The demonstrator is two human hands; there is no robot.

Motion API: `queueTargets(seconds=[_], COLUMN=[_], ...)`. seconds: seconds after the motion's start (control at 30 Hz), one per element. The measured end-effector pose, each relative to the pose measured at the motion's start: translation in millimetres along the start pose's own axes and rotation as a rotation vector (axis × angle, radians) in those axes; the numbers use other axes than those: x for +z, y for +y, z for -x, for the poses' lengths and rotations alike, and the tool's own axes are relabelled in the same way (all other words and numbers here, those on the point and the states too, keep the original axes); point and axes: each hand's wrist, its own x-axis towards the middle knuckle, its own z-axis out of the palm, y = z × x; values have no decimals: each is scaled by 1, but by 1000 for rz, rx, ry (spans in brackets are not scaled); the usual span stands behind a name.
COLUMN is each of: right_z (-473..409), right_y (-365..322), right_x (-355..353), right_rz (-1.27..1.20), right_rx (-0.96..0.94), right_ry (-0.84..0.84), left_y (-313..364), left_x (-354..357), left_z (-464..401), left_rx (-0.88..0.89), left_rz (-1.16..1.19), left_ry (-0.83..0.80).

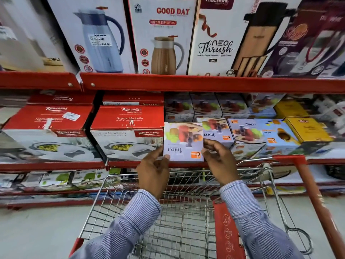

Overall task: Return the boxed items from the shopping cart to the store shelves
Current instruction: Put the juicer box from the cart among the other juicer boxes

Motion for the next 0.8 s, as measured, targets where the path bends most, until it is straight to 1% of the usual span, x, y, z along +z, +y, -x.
queueTargets(seconds=[0.1, 0.27, 0.33, 0.43, 0.5, 0.57, 0.63, 0.7, 0.8], right_z=[-8, -14, -17, -22, -21, -20, -21, -23, -30], right_y=[6, 18, 21, 22, 21, 18, 15, 10, 2], right_x=[8, 22, 24, 24, 26, 29, 34, 38, 41], right_rz=[47, 93, 86, 23, 73, 259, 551, 768, 938], right_rx=[40, 86, 87, 106, 86, 0, -99, -100, -102], right_ry=[20, -38, -25, 8, 34, 47, 2, -65, -102], left_y=[-6, -21, -23, -20, -18, -17, -16, -14, -4], left_x=[10, 24, 27, 32, 34, 36, 35, 34, 32], left_z=[-8, -17, -22, -29, -31, -31, -31, -34, -40], left_rx=[-40, -70, -95, -62, -37, 1, 83, 159, 186], left_rz=[-2, -21, -24, -54, -43, -106, -245, -417, -613], left_ry=[14, 24, 25, 14, 4, 2, -38, -141, -264])
